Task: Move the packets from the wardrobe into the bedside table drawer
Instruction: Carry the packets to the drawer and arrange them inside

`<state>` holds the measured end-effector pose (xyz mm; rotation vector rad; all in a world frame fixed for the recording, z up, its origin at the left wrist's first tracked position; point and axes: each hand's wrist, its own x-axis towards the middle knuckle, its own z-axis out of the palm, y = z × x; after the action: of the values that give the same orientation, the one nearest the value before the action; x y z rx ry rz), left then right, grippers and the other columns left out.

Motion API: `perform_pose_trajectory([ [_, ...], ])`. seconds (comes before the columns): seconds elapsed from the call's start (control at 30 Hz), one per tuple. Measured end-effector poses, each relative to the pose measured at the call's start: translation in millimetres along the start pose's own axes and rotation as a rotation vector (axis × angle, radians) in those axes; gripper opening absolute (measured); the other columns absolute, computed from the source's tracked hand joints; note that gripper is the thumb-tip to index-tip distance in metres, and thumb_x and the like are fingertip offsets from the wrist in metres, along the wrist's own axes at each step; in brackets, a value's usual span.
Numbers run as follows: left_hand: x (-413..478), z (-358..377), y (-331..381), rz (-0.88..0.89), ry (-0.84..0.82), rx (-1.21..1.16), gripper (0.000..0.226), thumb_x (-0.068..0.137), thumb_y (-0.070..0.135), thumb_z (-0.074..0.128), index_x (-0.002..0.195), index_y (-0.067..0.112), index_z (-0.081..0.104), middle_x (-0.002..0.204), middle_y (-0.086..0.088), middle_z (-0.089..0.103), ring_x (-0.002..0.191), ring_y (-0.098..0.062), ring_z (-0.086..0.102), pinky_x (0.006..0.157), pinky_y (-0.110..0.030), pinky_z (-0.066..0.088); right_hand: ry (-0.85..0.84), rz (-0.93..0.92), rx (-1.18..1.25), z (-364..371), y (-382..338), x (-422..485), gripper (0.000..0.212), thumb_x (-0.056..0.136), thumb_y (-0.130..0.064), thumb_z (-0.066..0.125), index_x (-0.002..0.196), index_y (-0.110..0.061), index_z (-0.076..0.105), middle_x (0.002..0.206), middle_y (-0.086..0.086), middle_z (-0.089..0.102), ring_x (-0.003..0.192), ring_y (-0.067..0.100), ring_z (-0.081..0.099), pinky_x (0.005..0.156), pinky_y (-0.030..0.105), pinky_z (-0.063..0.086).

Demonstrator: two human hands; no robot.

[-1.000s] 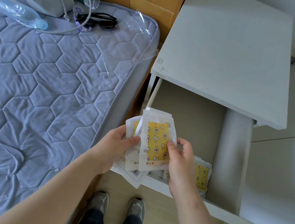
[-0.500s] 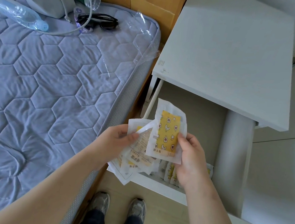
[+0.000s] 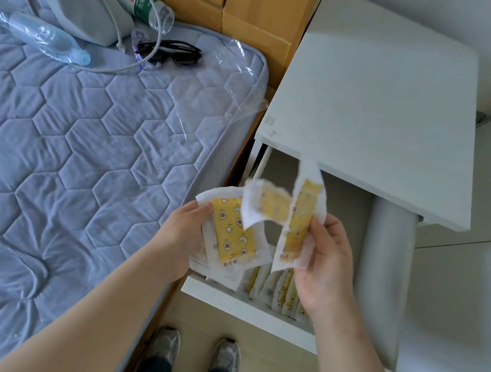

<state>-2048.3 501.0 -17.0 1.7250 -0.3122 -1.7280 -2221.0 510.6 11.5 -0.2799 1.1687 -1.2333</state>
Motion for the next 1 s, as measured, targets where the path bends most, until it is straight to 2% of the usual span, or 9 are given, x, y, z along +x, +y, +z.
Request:
perform_pose_trajectory([
  [0.1, -1.3, 3.0, 4.8, -0.05, -0.053, -0.084, 0.024, 0.1, 0.025, 0.041, 0.095, 0.017, 0.063, 0.086, -0.009, 0.069, 0.073, -0.026, 0.064, 0.069, -0.04, 0.052, -0.085, 0.004, -0.345, -2.8, 11.5, -4.3, 0.02, 0.097, -0.009, 0.044, 0.081, -0.011, 0.056, 0.066, -0.004, 0.065, 0.064, 0.012, 0.06, 0.056, 0.026, 0.05],
  [0.23, -3.5, 4.6, 3.0, -0.025, -0.143, -0.036, 0.028, 0.098, 0.034, 0.043, 0.098, 0.015, 0.064, 0.078, -0.007, 0.074, 0.065, -0.023, 0.07, 0.058, -0.034, 0.055, -0.186, 0.022, -0.697, -5.9, 21.8, -11.2, 0.015, 0.098, -0.019, 0.047, 0.091, -0.014, 0.059, 0.074, -0.009, 0.069, 0.069, 0.006, 0.065, 0.06, 0.021, 0.049],
  [0.33, -4.9, 4.1, -4.2, 0.019, -0.146, 0.097, 0.021, 0.097, 0.018, 0.048, 0.108, 0.009, 0.064, 0.09, -0.011, 0.074, 0.076, -0.029, 0.071, 0.059, -0.039, 0.058, -0.186, 0.022, -0.796, -6.0, 25.3, -12.7, 0.015, 0.099, -0.021, 0.044, 0.095, -0.016, 0.058, 0.081, -0.009, 0.069, 0.072, 0.002, 0.065, 0.059, 0.014, 0.05],
  [0.4, -4.0, 2.1, -8.2, 0.048, -0.109, 0.134, 0.022, 0.095, 0.008, 0.05, 0.111, 0.009, 0.064, 0.094, -0.013, 0.073, 0.084, -0.033, 0.07, 0.069, -0.048, 0.058, -0.108, -0.002, -0.819, -6.3, 27.2, -12.1, 0.015, 0.1, -0.022, 0.043, 0.094, -0.017, 0.056, 0.083, -0.006, 0.066, 0.072, 0.002, 0.063, 0.058, 0.013, 0.049],
  [0.5, -3.1, 1.6, -9.5, 0.083, -0.082, 0.138, 0.019, 0.095, 0.013, 0.054, 0.111, 0.013, 0.064, 0.096, -0.009, 0.074, 0.086, -0.029, 0.071, 0.074, -0.052, 0.057, 0.059, -0.009, -0.811, -8.8, 29.2, -8.2, 0.015, 0.101, -0.022, 0.04, 0.092, -0.019, 0.052, 0.089, -0.002, 0.062, 0.076, 0.008, 0.061, 0.058, 0.019, 0.045],
  [0.6, -0.9, 5.0, -9.9, 0.139, -0.082, 0.22, 0.01, 0.091, 0.015, 0.06, 0.1, 0.018, 0.064, 0.088, -0.003, 0.074, 0.076, -0.019, 0.072, 0.067, -0.043, 0.06, 0.148, 0.027, -0.803, -12.1, 30.1, -1.9, 0.013, 0.1, -0.02, 0.039, 0.089, -0.019, 0.046, 0.086, -0.001, 0.058, 0.074, 0.012, 0.056, 0.057, 0.023, 0.043],
  [0.7, 0.5, 9.1, -9.0, 0.151, -0.108, 0.288, 0.01, 0.088, 0.014, 0.064, 0.091, 0.023, 0.063, 0.085, 0.001, 0.073, 0.071, -0.014, 0.072, 0.059, -0.035, 0.06, 0.14, 0.119, -0.72, -16.0, 28.5, 1.5, 0.007, 0.095, -0.023, 0.052, 0.094, -0.018, 0.048, 0.087, -0.003, 0.059, 0.076, 0.009, 0.058, 0.057, 0.024, 0.041],
  [0.87, 5.7, 16.9, -9.4, 0.164, -0.16, 0.387, 0.014, 0.085, 0.017, 0.067, 0.092, 0.028, 0.062, 0.081, 0.008, 0.072, 0.066, -0.007, 0.071, 0.049, -0.027, 0.055, 0.119, 0.241, -0.604, -26.5, 37.8, 9.9, 0.025, 0.08, -0.023, 0.073, 0.101, -0.017, 0.06, 0.095, -0.001, 0.072, 0.087, 0.015, 0.068, 0.072, 0.034, 0.053],
  [1.0, 13.6, 27.8, -9.8, 0.095, -0.173, 0.364, 0.015, 0.097, 0.026, 0.05, 0.092, 0.027, 0.064, 0.09, 0.002, 0.073, 0.085, -0.02, 0.07, 0.078, -0.042, 0.056, 0.194, 0.206, -0.504, -34.0, 43.3, 21.0, 0.026, 0.08, -0.02, 0.073, 0.103, -0.015, 0.06, 0.092, -0.001, 0.071, 0.081, 0.013, 0.067, 0.062, 0.028, 0.049],
])
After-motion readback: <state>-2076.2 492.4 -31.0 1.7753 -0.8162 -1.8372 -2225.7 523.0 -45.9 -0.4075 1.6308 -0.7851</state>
